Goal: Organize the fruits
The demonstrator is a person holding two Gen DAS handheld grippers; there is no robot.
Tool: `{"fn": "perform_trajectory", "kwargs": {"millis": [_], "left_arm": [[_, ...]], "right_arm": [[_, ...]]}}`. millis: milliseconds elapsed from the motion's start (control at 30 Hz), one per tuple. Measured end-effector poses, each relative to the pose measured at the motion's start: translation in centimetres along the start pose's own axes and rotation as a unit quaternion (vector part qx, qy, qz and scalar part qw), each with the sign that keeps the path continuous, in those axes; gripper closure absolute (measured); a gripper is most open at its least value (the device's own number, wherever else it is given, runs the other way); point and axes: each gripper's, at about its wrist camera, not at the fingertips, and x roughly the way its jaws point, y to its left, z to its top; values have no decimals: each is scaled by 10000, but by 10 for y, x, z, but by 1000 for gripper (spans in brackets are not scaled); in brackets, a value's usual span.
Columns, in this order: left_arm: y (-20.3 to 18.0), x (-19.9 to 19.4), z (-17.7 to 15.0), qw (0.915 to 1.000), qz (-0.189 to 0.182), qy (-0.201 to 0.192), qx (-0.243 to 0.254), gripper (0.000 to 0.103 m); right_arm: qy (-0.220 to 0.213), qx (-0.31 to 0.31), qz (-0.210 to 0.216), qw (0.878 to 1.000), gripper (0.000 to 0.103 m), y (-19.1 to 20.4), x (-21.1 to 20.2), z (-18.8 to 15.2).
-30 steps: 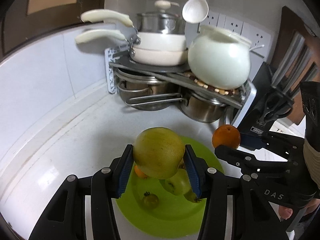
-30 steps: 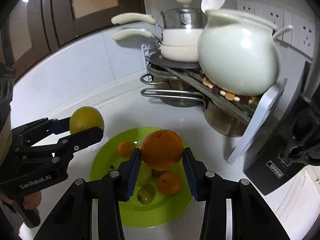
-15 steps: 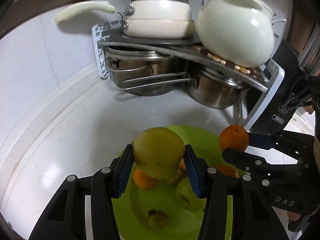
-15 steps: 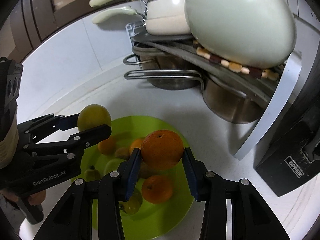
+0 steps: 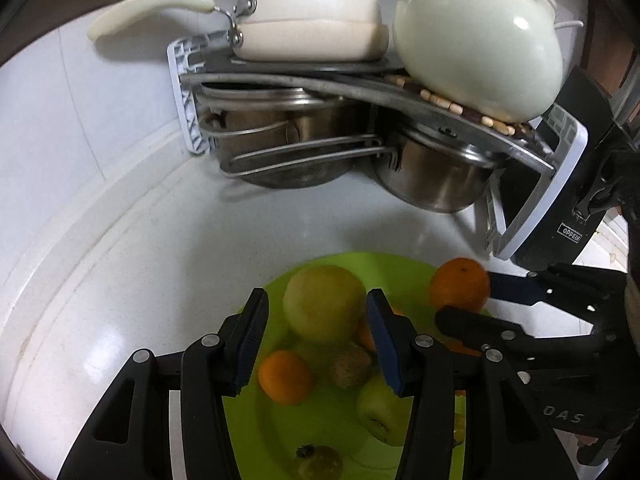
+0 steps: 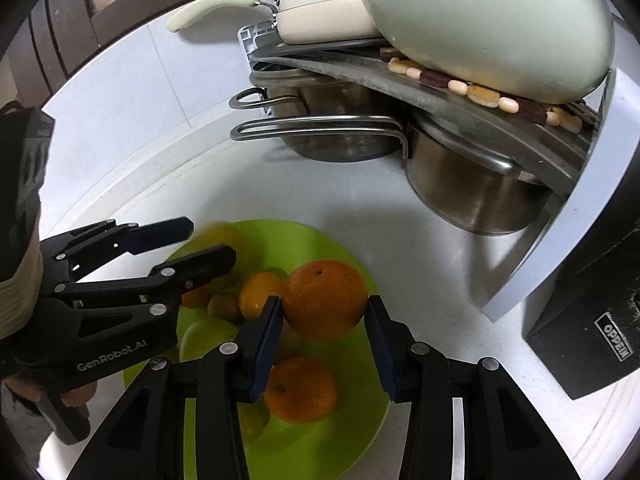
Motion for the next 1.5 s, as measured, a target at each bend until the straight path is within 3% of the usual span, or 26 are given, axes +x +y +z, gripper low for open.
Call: {"fn": "perform_trajectory", "kwargs": {"millis": [200,300,700,900,1267,1500], "left_arm": [[4,-17,-7,9997,163,-85,-132,47],[6,-28,-14,9992,314,-134,-217,46],[-3,-78,-38,9956,780,-315,-418,44],[-6,-113,-52,9929,979,-425,-534,33],[-20,-177,-94,9914,979,-779,-375,18],[-35,-213,-126,9904,934,-986,-265,13]], "right_arm": [[3,23,50,10000,58,2,1,-2],[-80,-13,-48,10000,47,4,-4,-2],[-390,-93,-87,9992,47,19,-42,-16],[-691,-125,-127,9974,46,33,-75,-27],[-1209,46,-500,9914,30,61,-141,-83],[-1411,179,-727,9872,26,74,-178,-122]]}}
